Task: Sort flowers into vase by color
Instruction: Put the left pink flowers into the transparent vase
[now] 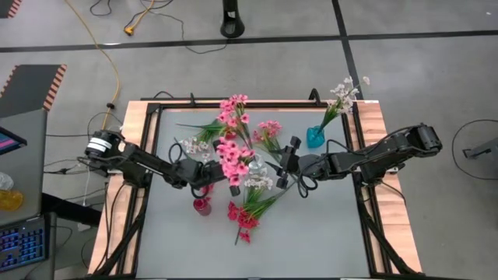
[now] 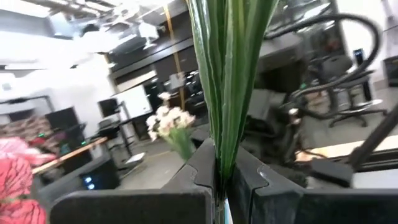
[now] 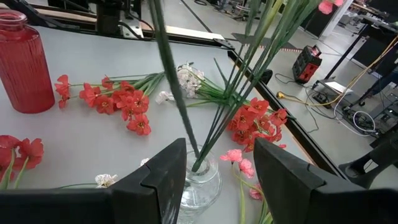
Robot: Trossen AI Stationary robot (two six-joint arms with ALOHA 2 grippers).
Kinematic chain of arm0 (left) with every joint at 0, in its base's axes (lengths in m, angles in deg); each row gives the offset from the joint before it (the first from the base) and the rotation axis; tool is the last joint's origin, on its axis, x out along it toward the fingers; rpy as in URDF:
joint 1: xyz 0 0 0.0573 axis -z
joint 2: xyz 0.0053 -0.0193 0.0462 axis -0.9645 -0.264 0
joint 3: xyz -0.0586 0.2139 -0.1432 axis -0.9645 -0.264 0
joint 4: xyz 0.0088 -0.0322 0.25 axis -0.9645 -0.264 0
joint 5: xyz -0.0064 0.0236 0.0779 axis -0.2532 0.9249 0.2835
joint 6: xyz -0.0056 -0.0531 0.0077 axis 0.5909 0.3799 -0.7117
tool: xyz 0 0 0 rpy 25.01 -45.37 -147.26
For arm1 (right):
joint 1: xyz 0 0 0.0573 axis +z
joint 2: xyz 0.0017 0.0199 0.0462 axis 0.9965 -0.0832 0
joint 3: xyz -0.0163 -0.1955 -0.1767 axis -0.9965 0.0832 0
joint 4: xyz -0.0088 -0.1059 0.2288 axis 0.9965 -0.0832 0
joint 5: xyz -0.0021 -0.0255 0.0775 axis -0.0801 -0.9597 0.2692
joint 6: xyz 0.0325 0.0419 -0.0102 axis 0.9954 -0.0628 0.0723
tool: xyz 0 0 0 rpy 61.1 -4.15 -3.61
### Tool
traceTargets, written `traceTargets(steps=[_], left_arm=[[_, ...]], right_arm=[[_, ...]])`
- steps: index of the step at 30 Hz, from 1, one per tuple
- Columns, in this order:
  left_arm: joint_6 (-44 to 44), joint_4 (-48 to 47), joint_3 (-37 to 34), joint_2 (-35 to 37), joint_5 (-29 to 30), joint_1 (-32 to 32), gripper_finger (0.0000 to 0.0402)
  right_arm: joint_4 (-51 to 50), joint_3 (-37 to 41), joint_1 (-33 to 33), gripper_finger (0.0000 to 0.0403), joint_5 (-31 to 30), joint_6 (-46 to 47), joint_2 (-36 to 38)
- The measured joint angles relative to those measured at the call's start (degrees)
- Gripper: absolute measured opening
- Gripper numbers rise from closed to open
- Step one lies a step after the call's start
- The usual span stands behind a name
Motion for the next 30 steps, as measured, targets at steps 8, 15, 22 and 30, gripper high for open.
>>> traceTargets(steps=[8,15,22,30], left_arm=[[8.0,-4.8,0.0,0.0,1.6,-1.1,0.0003],[13.9,-8.5,0.0,0.0,2.4,-2.6,0.0014],[19.8,-12.6,0.0,0.0,4.8,-3.8,0.0037],[21.4,-17.3,0.0,0.0,8.0,-4.1,0.0110]], right_arm=[[0.0,0.0,0.0,0.0214,0.0,-0.1,0.0],[0.0,0.0,0.0,0.0214,0.0,-0.1,0.0],[0.0,0.0,0.0,0.0214,0.0,-0.1,0.0],[0.0,0.0,0.0,0.0214,0.0,3.4,0.0]])
